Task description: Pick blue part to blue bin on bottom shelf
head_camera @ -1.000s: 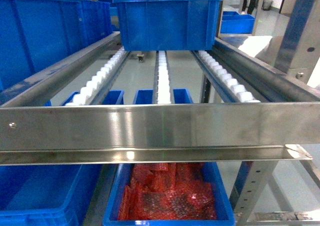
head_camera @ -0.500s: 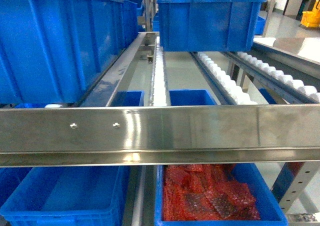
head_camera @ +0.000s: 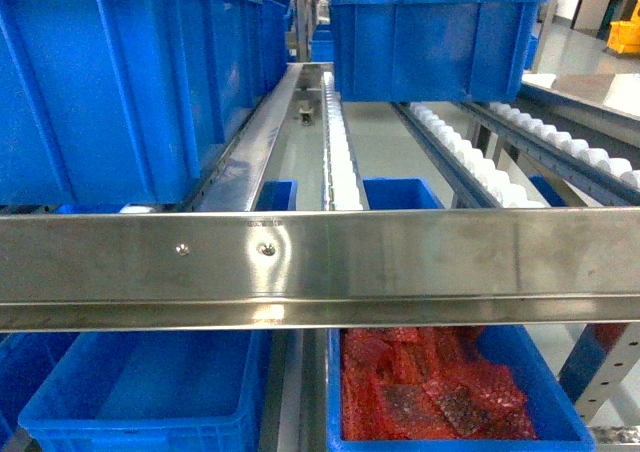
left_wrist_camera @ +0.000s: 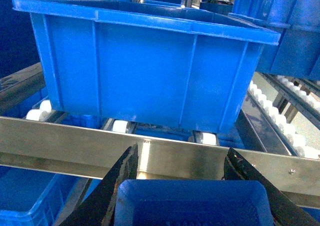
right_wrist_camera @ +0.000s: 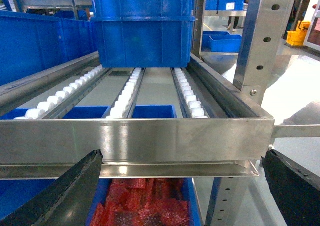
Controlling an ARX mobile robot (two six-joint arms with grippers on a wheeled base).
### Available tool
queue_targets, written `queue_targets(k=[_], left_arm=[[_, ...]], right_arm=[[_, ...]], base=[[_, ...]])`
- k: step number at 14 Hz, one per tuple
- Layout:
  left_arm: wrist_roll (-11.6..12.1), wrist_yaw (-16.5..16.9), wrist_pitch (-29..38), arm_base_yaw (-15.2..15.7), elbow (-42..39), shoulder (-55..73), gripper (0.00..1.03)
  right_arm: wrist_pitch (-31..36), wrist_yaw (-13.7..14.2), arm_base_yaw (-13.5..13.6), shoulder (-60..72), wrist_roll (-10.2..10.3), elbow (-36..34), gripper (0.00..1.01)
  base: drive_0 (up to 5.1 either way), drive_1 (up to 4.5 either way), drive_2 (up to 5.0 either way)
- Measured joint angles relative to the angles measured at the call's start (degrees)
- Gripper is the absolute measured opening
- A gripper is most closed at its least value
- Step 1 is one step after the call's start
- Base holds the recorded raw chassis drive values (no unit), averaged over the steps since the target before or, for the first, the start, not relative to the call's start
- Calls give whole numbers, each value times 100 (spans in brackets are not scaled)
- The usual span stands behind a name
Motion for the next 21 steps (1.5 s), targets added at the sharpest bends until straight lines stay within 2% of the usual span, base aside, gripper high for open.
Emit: queue_targets(k=[21], left_arm=[[0,2,7,0,0,0,43]], right_arm=[[-2,13,0,0,2,0,98]], base=[[0,0,0]])
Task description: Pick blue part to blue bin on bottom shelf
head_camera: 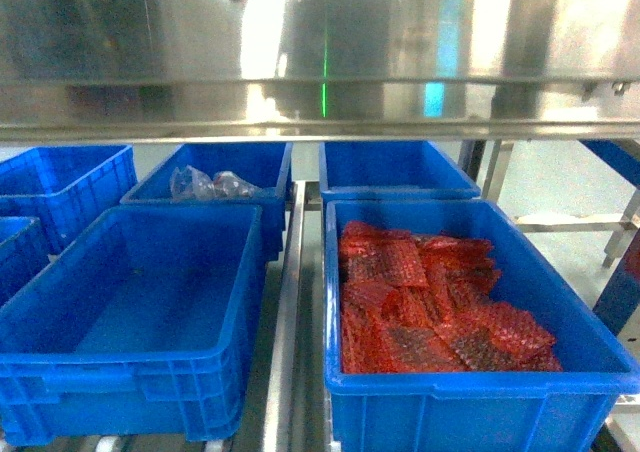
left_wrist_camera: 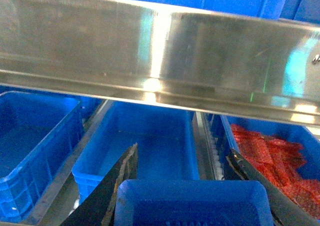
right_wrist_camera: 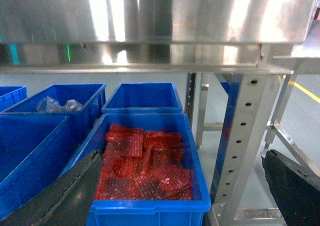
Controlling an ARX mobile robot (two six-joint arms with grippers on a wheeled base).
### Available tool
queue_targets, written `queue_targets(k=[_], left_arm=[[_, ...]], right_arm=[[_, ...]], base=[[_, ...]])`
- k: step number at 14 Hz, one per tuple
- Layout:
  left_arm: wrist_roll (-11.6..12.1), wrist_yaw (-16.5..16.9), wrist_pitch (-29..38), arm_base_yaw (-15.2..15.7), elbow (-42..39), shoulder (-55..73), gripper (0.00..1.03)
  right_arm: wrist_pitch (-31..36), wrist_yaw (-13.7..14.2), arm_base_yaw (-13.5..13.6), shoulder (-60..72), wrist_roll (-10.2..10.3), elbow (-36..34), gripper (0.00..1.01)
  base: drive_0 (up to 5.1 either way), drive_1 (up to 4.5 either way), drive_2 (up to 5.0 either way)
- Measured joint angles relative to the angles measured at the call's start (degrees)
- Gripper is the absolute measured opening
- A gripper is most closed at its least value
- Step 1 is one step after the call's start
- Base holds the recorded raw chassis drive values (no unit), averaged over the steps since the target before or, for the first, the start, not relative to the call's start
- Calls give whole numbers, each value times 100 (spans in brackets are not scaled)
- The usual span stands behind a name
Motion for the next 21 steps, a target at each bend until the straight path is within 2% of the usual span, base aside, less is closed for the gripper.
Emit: queue_targets(k=[21], left_arm=[[0,15,-11,0,-15,4,43]], right_arm=[[0,0,0,0,-2,0,98]], base=[[0,0,0]])
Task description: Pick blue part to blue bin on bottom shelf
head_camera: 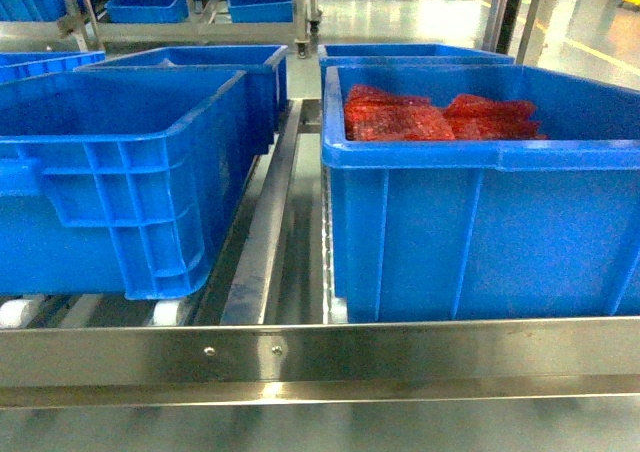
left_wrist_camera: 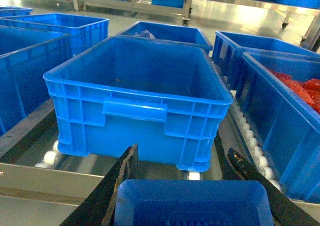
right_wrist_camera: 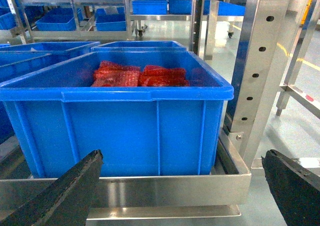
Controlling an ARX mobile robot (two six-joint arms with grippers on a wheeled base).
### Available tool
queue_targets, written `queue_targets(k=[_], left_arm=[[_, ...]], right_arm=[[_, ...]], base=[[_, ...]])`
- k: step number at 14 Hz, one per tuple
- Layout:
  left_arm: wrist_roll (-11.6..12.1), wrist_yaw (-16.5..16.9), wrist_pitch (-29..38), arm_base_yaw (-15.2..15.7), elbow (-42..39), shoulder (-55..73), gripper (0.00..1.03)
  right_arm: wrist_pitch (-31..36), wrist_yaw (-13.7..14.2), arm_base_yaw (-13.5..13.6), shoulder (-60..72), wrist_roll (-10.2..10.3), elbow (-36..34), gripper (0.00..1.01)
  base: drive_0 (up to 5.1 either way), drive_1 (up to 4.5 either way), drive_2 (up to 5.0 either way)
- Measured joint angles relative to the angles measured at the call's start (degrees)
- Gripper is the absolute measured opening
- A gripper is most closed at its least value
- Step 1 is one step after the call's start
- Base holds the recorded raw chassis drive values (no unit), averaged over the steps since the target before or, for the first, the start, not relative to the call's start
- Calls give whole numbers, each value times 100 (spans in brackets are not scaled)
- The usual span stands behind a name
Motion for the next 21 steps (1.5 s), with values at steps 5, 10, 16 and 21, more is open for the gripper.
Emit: queue_targets(k=[5,10,16,21], left_arm=[[-2,-2,7,0,0,-7,43],[-2,0,7,0,0,-4,43],[-2,0,11,0,0,17,43],[-2,0,13,0,0,7,43]], right_arm=[[7,0,0,0,0,0,98],[9,2,0,0,0,0,98],[2,2,0,0,0,0,98],[4,2,0,0,0,0,98]], base=[[-9,399,-418],[-5,428,-438],[-1,143,-145],[0,0,0]])
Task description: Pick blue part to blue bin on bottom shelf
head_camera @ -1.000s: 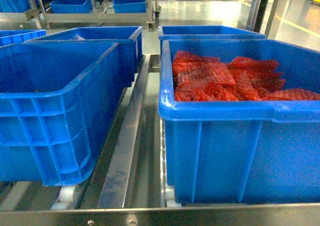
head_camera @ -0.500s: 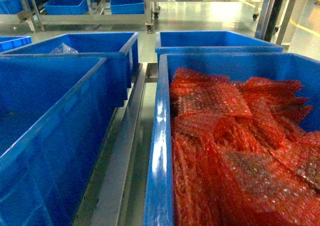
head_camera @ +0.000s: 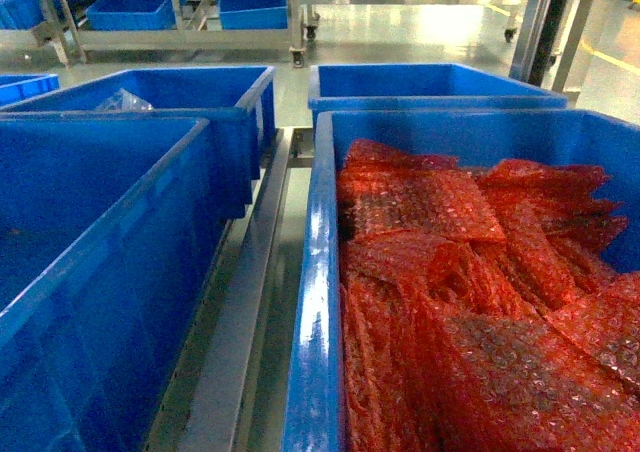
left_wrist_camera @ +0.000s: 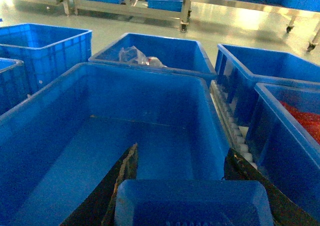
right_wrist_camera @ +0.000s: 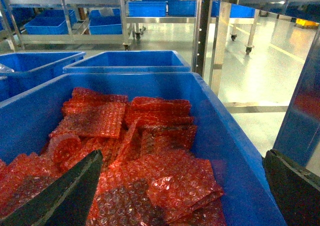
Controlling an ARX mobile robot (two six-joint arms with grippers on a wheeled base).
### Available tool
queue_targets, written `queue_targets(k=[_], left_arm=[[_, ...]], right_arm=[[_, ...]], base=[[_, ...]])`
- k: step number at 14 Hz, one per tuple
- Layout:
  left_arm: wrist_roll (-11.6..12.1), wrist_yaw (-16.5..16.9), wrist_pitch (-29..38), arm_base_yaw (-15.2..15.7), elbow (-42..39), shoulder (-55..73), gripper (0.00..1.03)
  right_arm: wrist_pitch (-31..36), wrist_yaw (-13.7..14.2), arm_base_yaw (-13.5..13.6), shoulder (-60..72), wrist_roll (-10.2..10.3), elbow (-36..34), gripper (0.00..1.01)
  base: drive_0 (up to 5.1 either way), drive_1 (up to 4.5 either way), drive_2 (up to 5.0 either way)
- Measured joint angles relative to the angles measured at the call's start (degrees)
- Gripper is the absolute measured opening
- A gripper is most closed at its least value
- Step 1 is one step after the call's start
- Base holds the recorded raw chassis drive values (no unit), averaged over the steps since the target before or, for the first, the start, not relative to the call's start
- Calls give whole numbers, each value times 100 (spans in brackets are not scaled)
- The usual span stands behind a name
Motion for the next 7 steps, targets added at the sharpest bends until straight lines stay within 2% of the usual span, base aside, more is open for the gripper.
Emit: queue_targets(k=[7], left_arm=[[0,0,0,0,0,0,43]], right_arm=[[0,-2,0,0,0,0,98]], base=[[0,0,0]])
